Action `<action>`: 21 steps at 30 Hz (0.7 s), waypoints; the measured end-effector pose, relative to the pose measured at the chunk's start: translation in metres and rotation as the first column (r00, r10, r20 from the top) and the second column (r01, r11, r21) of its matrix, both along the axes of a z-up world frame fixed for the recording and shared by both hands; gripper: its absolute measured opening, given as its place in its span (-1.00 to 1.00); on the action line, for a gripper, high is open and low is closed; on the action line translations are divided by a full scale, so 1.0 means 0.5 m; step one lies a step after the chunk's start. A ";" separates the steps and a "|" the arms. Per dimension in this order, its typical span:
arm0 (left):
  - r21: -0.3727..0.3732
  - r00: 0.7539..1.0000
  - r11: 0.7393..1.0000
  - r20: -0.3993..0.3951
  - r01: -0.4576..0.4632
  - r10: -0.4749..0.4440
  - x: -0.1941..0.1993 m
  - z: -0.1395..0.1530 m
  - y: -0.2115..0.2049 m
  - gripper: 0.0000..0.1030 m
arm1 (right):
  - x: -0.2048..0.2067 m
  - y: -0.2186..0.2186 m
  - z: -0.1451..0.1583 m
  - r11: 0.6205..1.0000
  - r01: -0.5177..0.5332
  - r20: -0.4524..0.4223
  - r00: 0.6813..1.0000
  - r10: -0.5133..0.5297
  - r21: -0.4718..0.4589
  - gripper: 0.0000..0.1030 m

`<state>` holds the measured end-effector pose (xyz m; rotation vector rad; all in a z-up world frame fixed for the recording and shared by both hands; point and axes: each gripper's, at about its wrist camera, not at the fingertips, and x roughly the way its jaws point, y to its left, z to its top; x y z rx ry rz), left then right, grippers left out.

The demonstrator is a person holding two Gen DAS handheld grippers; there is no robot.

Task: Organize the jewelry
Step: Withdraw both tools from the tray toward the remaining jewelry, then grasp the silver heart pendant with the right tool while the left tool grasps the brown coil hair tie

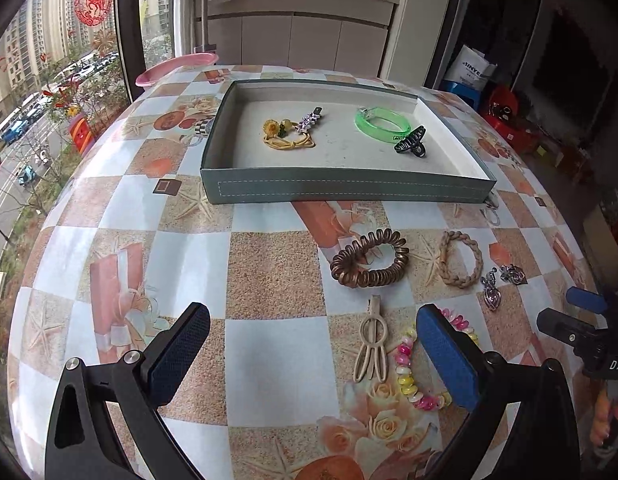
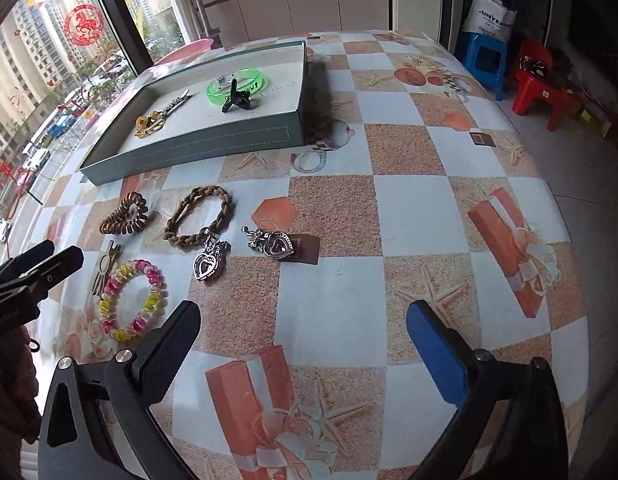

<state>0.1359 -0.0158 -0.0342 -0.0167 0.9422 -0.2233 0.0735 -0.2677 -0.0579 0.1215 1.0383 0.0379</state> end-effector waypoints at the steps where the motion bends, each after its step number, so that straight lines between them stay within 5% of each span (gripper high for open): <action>1: -0.003 1.000 1.000 0.000 0.004 -0.004 0.005 0.001 -0.004 1.00 | 0.003 0.002 -0.001 1.000 -0.003 0.003 1.000 0.003 -0.006 0.92; 15: 0.025 0.998 0.997 -0.006 0.068 -0.068 0.076 0.000 -0.067 1.00 | 0.058 0.037 -0.013 0.989 -0.094 0.014 0.995 0.096 -0.118 0.74; 18: 0.047 0.996 0.995 -0.015 0.085 -0.085 0.087 -0.007 -0.080 1.00 | 0.075 0.042 -0.023 0.985 -0.112 -0.007 0.994 0.112 -0.134 0.41; 21: 0.064 0.994 0.993 -0.040 0.102 -0.100 0.093 -0.018 -0.090 0.86 | 0.086 0.044 -0.026 0.984 -0.117 -0.008 0.993 0.117 -0.134 0.38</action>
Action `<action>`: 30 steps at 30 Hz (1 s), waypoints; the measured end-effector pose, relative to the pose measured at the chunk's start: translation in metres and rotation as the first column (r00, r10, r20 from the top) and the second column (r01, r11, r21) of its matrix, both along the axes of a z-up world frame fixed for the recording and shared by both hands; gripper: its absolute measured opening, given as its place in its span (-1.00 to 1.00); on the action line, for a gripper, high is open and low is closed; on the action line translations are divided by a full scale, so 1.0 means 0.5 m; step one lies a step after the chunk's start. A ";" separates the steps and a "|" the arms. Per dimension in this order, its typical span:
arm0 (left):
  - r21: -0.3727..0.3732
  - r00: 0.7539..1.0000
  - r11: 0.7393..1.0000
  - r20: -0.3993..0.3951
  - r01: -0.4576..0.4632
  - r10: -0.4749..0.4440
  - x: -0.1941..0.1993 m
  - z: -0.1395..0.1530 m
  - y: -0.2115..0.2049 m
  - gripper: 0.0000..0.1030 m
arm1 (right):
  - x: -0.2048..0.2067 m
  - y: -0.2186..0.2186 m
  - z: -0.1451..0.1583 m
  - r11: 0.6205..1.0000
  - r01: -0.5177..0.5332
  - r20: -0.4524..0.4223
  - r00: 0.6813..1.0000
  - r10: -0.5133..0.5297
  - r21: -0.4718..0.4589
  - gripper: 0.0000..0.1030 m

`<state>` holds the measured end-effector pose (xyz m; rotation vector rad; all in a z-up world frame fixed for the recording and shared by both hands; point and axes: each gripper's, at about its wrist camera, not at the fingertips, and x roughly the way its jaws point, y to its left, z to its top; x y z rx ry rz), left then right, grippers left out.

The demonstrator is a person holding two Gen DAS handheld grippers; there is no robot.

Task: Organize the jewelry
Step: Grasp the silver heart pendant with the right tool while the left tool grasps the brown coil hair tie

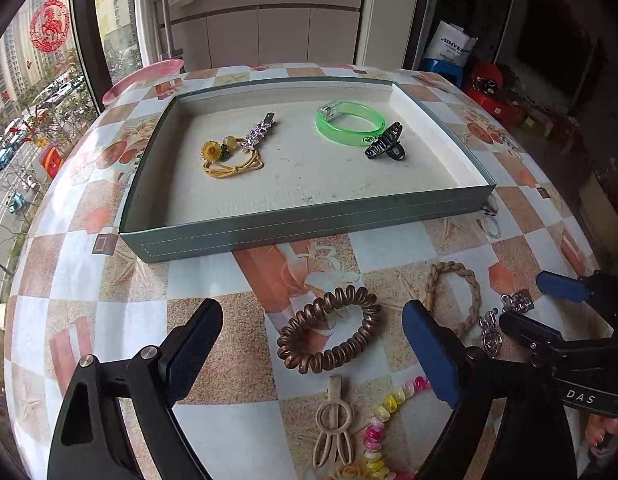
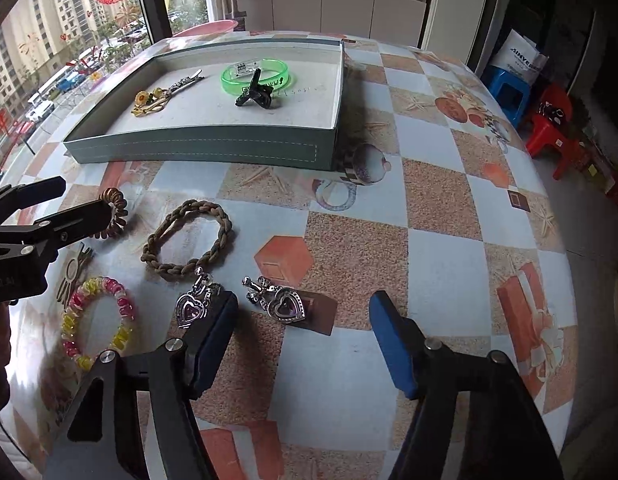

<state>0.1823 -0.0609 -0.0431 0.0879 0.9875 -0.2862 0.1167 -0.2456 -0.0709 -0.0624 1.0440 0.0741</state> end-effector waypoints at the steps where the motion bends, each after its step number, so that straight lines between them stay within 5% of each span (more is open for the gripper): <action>1: 0.005 1.000 1.000 -0.008 0.004 -0.004 0.001 -0.004 -0.002 0.86 | 0.003 0.001 0.000 1.000 -0.002 0.000 1.000 0.002 0.001 0.38; 7: 0.037 0.999 0.999 -0.015 0.034 -0.033 -0.008 -0.026 -0.013 0.53 | 0.005 0.010 -0.001 1.000 -0.025 0.007 1.000 0.025 -0.005 0.30; 14: 0.025 0.998 0.998 0.003 0.058 -0.058 -0.013 -0.019 -0.013 -0.32 | -0.004 0.033 0.006 0.999 -0.049 0.020 0.999 0.049 -0.016 -0.39; 17: -0.006 0.999 0.999 0.003 0.044 -0.044 -0.012 -0.016 -0.002 -0.32 | -0.008 0.033 0.007 0.999 -0.042 0.028 0.999 0.043 -0.019 -0.43; 18: -0.014 0.999 0.999 0.006 0.039 -0.039 -0.013 -0.014 0.002 -0.32 | -0.010 0.030 0.008 0.999 -0.036 0.029 0.999 0.037 -0.012 -0.62; 30: -0.067 0.995 0.997 0.096 0.024 -0.017 -0.052 0.058 0.042 -0.32 | -0.034 -0.042 0.035 0.981 0.054 0.028 0.998 -0.060 0.187 -0.61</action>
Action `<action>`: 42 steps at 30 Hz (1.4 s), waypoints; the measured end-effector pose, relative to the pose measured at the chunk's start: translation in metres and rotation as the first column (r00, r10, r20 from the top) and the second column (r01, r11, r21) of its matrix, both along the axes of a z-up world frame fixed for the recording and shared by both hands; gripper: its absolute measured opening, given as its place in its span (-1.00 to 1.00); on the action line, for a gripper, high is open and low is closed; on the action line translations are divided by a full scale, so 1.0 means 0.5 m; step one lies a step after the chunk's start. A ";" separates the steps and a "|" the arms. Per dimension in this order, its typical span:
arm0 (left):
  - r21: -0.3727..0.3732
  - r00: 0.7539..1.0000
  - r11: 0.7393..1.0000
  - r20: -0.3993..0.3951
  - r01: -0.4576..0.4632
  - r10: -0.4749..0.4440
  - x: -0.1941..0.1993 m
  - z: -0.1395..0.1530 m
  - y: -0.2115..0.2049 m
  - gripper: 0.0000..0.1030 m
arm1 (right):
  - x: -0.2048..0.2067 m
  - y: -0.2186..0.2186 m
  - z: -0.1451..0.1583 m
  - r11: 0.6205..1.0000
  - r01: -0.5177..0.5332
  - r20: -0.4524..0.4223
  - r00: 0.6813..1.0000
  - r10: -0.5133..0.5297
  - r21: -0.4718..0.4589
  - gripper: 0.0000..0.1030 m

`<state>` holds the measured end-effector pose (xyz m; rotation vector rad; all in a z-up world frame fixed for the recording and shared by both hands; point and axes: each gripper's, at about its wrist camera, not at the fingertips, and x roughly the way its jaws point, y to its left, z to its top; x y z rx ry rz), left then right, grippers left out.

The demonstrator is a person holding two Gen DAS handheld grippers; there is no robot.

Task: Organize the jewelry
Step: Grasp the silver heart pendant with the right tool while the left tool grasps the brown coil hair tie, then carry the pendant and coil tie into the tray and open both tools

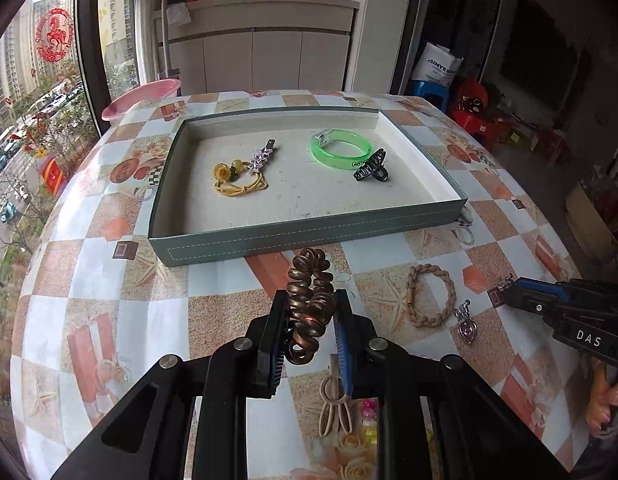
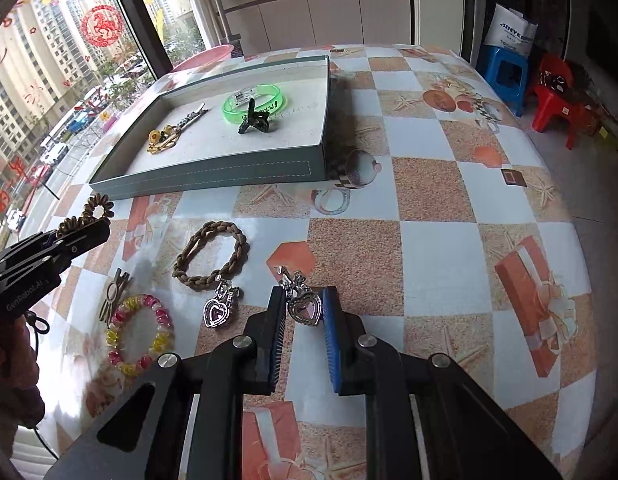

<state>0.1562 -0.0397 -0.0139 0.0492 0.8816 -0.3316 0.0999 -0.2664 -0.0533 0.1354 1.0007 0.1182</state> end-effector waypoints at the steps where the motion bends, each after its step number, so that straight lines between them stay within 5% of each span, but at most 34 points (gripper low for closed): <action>1: -0.006 1.000 1.000 0.006 0.000 0.000 -0.003 0.009 0.003 -0.32 | -0.002 -0.004 0.005 1.000 0.004 0.002 1.000 -0.004 0.014 -0.61; 16: -0.080 0.996 0.997 0.080 -0.024 0.031 0.005 0.147 0.032 -0.32 | 0.021 -0.006 0.128 0.987 -0.015 0.083 0.997 0.002 0.158 -0.61; 27: -0.100 0.990 0.991 0.100 -0.090 0.101 0.087 0.201 0.067 -0.32 | 0.128 0.011 0.220 0.987 -0.035 0.139 0.990 0.013 0.157 -0.61; 34: -0.071 0.987 0.989 0.091 -0.128 0.134 0.173 0.181 0.061 -0.32 | 0.230 0.020 0.228 0.985 -0.025 0.116 0.993 0.005 0.171 -0.61; 42: 0.004 0.992 0.992 0.034 -0.125 0.125 0.248 0.081 0.023 -0.32 | 0.331 0.030 0.150 0.986 0.007 0.046 0.999 -0.015 0.167 -0.61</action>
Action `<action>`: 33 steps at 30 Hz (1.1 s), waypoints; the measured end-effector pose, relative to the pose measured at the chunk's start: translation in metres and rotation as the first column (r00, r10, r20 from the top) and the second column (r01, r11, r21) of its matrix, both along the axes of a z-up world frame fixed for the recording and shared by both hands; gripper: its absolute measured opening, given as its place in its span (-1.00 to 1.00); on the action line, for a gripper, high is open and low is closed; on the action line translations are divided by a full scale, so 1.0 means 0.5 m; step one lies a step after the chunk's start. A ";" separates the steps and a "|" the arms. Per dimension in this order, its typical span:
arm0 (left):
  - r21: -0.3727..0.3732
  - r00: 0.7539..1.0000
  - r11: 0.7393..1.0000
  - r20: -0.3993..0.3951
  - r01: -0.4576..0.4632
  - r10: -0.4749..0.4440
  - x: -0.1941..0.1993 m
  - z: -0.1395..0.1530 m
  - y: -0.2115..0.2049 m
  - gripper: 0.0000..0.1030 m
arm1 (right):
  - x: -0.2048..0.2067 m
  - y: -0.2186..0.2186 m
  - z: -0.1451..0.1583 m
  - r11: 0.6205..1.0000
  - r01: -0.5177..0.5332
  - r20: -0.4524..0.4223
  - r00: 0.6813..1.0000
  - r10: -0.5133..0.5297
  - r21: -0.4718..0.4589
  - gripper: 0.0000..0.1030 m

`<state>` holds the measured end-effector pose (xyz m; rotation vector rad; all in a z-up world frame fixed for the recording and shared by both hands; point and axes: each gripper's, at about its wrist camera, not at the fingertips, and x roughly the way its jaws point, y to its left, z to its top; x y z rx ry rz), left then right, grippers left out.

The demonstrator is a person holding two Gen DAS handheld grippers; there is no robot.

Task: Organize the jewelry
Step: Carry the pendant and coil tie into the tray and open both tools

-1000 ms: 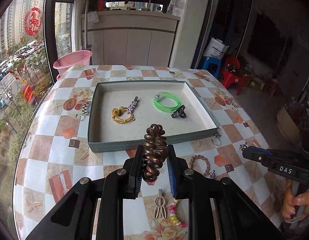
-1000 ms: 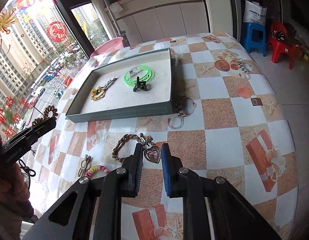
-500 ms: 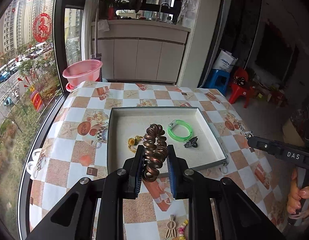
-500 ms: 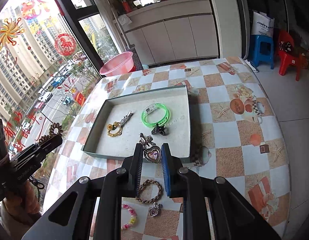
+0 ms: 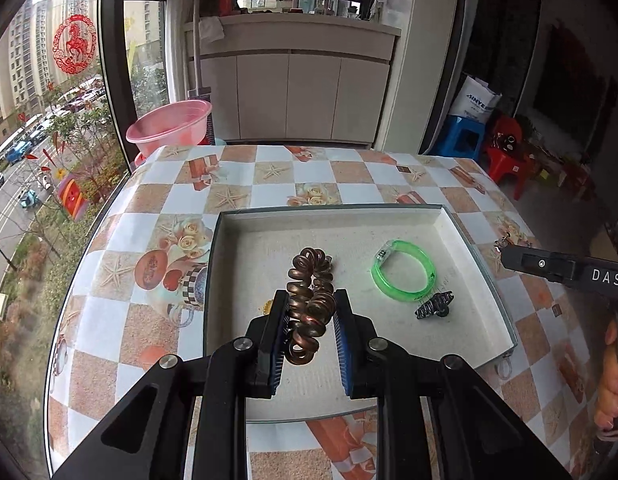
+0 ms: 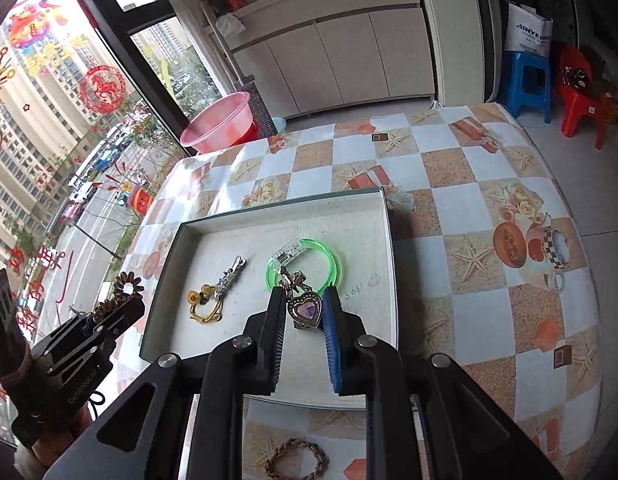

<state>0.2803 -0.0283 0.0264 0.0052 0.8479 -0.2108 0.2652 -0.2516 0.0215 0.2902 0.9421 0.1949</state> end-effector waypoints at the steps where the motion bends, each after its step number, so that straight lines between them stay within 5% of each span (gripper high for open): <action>1: 0.004 1.000 1.000 -0.011 -0.001 0.001 0.007 -0.013 -0.004 -0.32 | 0.011 0.002 -0.013 1.000 0.001 -0.010 1.000 -0.001 -0.006 -0.61; 13: 0.108 0.999 0.994 -0.054 0.015 -0.010 0.055 -0.102 -0.043 -0.32 | 0.083 0.011 -0.135 0.994 0.004 -0.109 0.994 -0.016 -0.109 -0.61; 22: 0.171 0.998 0.985 -0.067 0.017 -0.006 0.056 -0.134 -0.054 -0.30 | 0.089 0.017 -0.161 0.992 -0.003 -0.126 0.992 -0.012 -0.122 -0.59; 26: 0.196 0.999 0.981 -0.037 -0.001 0.009 0.049 -0.137 -0.058 0.50 | 0.088 0.014 -0.161 0.995 0.000 -0.123 0.992 -0.012 -0.095 -0.43; 30: 0.185 0.999 0.983 -0.035 -0.001 0.008 0.047 -0.131 -0.059 0.50 | 0.083 0.017 -0.150 0.997 -0.002 -0.101 0.995 -0.006 -0.072 0.02; 33: 0.188 1.000 0.982 -0.024 -0.010 0.015 0.044 -0.122 -0.059 0.50 | 0.074 0.011 -0.133 0.999 0.018 -0.076 0.997 -0.020 -0.032 0.06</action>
